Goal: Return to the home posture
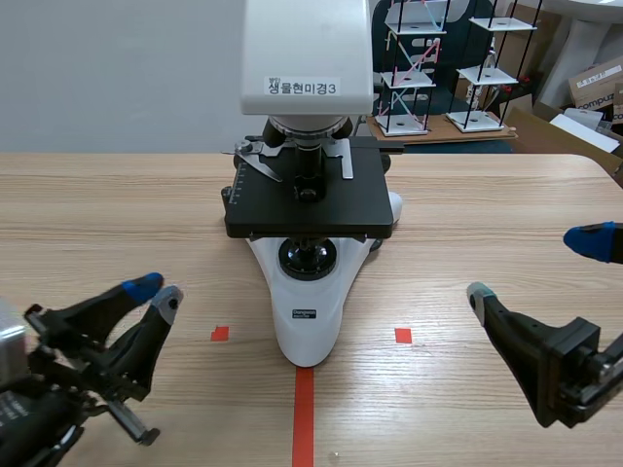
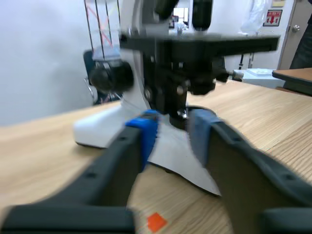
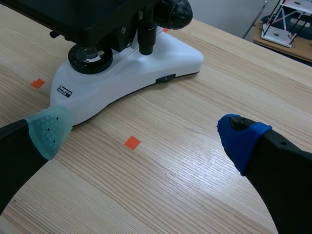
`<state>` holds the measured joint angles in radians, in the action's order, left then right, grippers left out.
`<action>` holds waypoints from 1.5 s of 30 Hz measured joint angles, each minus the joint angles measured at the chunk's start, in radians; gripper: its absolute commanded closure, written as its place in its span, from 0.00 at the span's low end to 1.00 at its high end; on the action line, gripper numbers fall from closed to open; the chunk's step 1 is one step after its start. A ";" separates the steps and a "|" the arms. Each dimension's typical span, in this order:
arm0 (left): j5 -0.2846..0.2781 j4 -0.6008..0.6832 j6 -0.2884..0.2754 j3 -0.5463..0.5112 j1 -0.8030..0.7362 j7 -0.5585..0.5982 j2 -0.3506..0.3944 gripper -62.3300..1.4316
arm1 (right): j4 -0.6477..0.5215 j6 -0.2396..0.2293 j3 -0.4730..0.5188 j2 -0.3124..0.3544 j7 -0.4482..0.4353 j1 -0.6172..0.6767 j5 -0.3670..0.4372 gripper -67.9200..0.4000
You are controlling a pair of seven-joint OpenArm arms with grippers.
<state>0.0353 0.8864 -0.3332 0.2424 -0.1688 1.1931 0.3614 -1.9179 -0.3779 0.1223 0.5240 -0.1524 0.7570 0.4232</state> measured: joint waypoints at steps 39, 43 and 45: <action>0.007 0.917 0.007 -0.398 -0.723 -0.575 0.079 0.06 | 0.000 0.000 0.000 0.000 0.000 0.000 0.000 0.00; 0.006 0.917 0.010 -0.398 -0.759 -0.572 0.079 0.06 | 0.000 0.000 0.000 0.000 0.000 0.000 0.000 0.00; 0.007 0.917 0.012 -0.398 -0.764 -0.575 0.079 0.06 | 0.000 0.000 0.000 0.000 0.000 0.000 0.000 0.00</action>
<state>0.0422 1.8034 -0.3214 -0.1558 -0.9329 0.6186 0.4400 -1.9179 -0.3779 0.1223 0.5240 -0.1524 0.7570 0.4236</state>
